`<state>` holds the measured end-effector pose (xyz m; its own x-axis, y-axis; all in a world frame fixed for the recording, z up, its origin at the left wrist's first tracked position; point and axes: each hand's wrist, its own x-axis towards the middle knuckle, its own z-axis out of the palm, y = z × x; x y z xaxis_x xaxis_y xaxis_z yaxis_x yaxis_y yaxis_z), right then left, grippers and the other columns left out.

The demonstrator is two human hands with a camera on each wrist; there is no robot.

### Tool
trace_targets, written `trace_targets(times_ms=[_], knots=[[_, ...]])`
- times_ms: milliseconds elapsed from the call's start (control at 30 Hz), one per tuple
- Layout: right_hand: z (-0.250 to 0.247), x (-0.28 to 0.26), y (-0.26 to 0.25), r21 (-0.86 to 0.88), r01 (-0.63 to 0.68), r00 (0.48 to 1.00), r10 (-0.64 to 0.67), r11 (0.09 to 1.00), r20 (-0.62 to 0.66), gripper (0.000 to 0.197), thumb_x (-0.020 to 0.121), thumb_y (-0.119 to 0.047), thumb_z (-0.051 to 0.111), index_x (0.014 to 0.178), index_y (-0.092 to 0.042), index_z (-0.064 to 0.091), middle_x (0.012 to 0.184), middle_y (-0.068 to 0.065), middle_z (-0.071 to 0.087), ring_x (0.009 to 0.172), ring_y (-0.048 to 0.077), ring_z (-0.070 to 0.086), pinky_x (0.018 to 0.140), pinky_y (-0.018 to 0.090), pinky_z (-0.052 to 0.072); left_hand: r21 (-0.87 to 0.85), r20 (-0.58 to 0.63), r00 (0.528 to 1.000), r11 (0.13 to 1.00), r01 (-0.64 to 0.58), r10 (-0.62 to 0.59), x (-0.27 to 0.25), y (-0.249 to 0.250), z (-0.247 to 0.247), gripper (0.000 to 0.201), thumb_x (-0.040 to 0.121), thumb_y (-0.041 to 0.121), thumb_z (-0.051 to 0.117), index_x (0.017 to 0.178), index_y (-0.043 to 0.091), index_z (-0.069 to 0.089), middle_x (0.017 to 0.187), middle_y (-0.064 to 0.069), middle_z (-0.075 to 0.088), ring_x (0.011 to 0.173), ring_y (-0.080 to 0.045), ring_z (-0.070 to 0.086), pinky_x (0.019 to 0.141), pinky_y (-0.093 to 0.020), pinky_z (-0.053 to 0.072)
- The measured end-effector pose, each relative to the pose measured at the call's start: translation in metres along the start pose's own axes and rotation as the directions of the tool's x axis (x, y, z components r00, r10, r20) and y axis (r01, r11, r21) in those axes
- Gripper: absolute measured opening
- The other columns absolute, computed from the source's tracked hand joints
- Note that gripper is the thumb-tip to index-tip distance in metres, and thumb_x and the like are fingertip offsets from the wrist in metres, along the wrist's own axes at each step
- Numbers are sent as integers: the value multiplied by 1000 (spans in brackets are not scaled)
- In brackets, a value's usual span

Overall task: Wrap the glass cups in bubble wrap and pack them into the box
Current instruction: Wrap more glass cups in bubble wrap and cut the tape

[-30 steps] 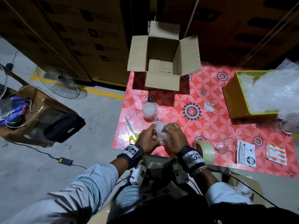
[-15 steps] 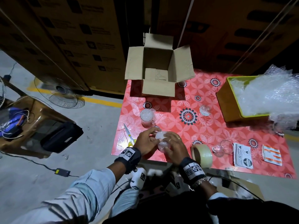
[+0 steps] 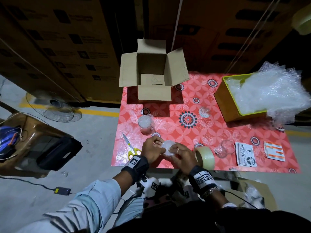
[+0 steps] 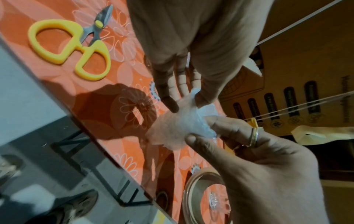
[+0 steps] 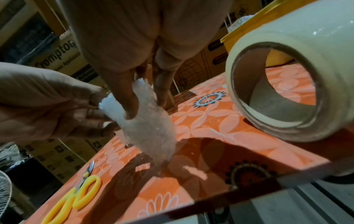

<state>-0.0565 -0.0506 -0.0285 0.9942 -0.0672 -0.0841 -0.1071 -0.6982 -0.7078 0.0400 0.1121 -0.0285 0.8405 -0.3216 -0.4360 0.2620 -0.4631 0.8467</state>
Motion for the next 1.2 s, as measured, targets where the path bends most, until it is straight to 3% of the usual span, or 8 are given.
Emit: trace_targets(times_ms=[133,267,433,600,667,833,1000,1200], knots=[[-7,19,-5,6,9,997,-8,1000,-81,27,87,5,69,112,-2,75,125,2,64,114,14,58,100,17,43,36,-91,988,992,-120,123,6,15,-5,27,79,-5,81,95,13,69,88,7,70,73,5,63,68,-9,50],[-8,35,-4,-26,35,998,-36,999,-48,28,88,8,64,110,-2,76,134,1,60,125,19,57,107,28,47,70,-161,977,989,-132,142,16,22,0,24,81,-5,77,95,12,67,90,-2,71,81,-14,66,73,-21,55],[-21,48,0,152,-9,955,53,988,-291,19,87,-2,72,104,-11,72,124,-2,56,102,8,61,79,13,54,221,-94,968,953,-209,234,23,30,9,24,80,0,78,91,16,64,92,0,68,84,-20,65,74,-31,56],[-24,79,5,119,-373,917,385,920,-105,11,89,-10,75,99,-13,76,96,1,74,72,9,65,53,8,42,229,-152,972,963,-142,180,32,34,18,20,81,-4,76,83,13,64,83,-3,69,72,-17,63,59,-15,48],[-24,90,4,123,-384,915,395,915,-82,7,86,-8,77,82,-13,74,83,3,74,63,10,64,45,9,39,242,-187,973,966,-89,137,38,35,14,18,78,-4,75,79,11,64,79,-1,68,72,-19,62,62,-23,48],[-16,104,-3,26,-435,898,436,900,-60,17,85,-12,77,71,-5,71,70,8,71,67,22,67,59,26,48,268,-261,960,963,-33,105,42,35,11,23,74,-5,74,72,14,61,71,5,63,67,-18,58,62,-26,43],[-26,100,3,38,-411,911,412,911,-24,22,89,-10,73,67,-12,70,66,5,69,45,1,54,39,9,32,288,-241,958,954,-81,155,37,39,21,15,81,-3,73,83,9,65,81,-4,69,75,-22,65,67,-32,53],[-37,88,-7,95,-356,933,359,930,-14,17,95,-15,69,110,-10,74,99,4,76,57,-2,61,47,4,40,250,-224,962,963,-99,157,27,37,16,20,90,5,72,106,16,70,104,1,71,84,-16,68,74,-26,54]])
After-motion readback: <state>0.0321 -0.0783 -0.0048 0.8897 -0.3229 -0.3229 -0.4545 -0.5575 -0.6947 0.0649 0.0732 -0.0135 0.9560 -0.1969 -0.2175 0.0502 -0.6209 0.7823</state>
